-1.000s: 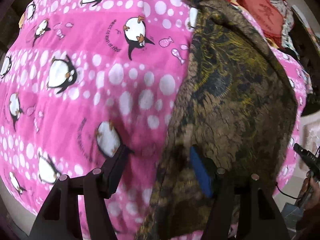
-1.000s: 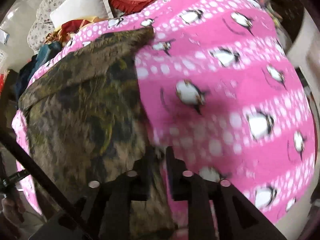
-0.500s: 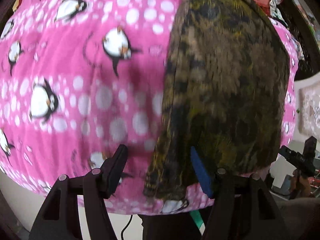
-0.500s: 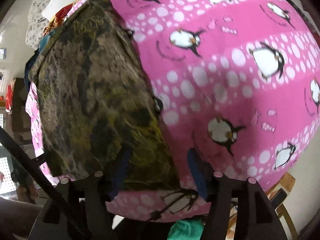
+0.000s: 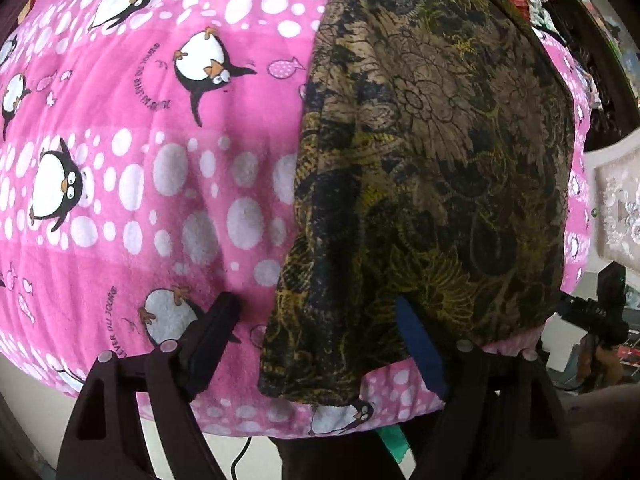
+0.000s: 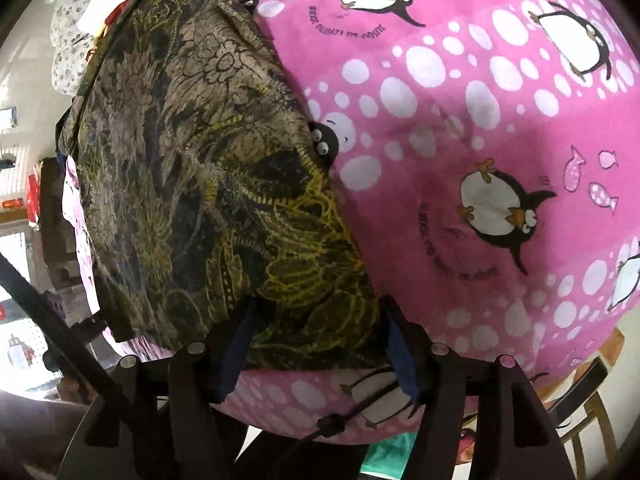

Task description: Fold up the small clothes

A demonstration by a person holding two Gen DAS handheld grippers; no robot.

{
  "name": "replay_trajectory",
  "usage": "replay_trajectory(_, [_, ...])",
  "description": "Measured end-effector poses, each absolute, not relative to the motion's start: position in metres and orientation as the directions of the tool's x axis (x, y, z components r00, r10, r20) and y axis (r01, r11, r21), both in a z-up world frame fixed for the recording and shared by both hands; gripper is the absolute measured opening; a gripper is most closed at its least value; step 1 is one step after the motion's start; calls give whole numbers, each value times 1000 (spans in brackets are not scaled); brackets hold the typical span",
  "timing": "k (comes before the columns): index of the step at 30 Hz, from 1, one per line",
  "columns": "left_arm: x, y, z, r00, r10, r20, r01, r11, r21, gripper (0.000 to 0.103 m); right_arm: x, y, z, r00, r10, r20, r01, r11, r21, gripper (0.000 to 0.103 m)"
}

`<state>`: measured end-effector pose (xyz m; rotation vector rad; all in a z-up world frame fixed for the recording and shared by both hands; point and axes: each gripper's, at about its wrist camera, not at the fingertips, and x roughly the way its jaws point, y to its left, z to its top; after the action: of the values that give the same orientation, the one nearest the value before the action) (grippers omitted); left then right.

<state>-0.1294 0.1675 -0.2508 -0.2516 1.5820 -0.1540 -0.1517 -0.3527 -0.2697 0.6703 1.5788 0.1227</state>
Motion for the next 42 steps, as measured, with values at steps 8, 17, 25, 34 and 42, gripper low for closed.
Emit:
replay_trajectory(8, [-135, 138, -248, -78, -229, -970, -62, 973, -224, 5, -141, -351, -249, -17, 548, -836, 267, 809, 524, 10])
replay_trajectory(17, [-82, 138, -184, 37, -382, -923, -82, 920, -384, 4, -68, -355, -176, 137, 673, -727, 178, 705, 687, 9])
replay_trajectory(25, [35, 157, -119, 267, -437, -859, -49, 884, -465, 4, 44, -370, -121, 389, 674, -627, 83, 653, 753, 9])
replay_trajectory(34, [177, 165, -123, 313, -400, -861, -41, 901, -433, 4, 179, -374, -136, 460, 608, -647, 81, 697, 713, 9])
replay_trajectory(42, [228, 170, -130, 328, -398, -857, -98, 887, -450, 4, 226, -391, -166, 490, 591, -641, 172, 655, 736, 8])
